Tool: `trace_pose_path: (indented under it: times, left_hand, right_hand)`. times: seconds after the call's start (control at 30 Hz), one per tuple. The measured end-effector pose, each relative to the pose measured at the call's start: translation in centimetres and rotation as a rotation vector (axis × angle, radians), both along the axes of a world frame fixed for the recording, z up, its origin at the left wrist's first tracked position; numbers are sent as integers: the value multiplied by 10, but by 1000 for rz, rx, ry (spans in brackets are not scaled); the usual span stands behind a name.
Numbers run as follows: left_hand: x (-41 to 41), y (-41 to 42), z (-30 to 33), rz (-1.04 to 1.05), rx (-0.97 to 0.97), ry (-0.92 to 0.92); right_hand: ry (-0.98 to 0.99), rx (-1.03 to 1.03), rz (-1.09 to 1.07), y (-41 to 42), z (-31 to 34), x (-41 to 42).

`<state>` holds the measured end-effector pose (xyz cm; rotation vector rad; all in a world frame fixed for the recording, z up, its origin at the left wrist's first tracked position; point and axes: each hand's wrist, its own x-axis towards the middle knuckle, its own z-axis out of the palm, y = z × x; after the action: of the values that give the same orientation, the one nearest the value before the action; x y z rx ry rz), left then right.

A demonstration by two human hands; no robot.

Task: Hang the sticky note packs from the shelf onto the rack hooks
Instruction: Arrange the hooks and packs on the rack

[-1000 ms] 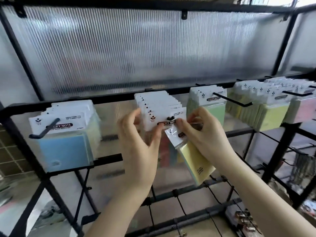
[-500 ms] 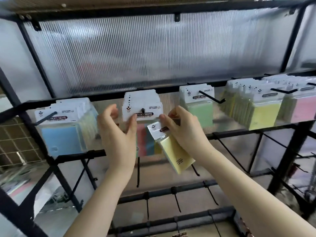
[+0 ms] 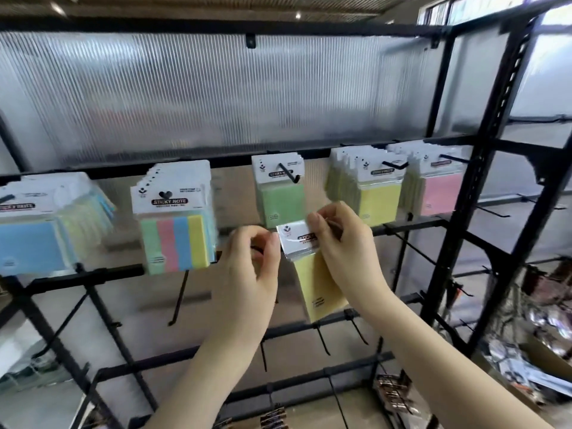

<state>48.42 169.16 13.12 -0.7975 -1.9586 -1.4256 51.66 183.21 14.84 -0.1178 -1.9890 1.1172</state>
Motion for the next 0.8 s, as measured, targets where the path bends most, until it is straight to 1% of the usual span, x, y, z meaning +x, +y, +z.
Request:
trace_pose_path:
  times: [0.07,0.17,0.27,0.4,0.6,0.8]
  left_hand:
    - [11,19,1,-130,-12,-129]
    - [18,43,7,-272,-13,-183]
    - [19,64,15,-343,15,-208]
    - [17,85,21,-402,38,-199]
    - [0,117,24,-418,118,-181]
    - [-17,142,36,-439,116,-115]
  right_hand:
    - [34,-7,-21,11,1,12]
    - [70,-27,-32,26,0,27]
    - [94,-40,-38,42,0,36]
    - [104,-93,-78,60,1,40]
    - [75,-99,-165,91,8,31]
    - [189,-80,-180,110,24,19]
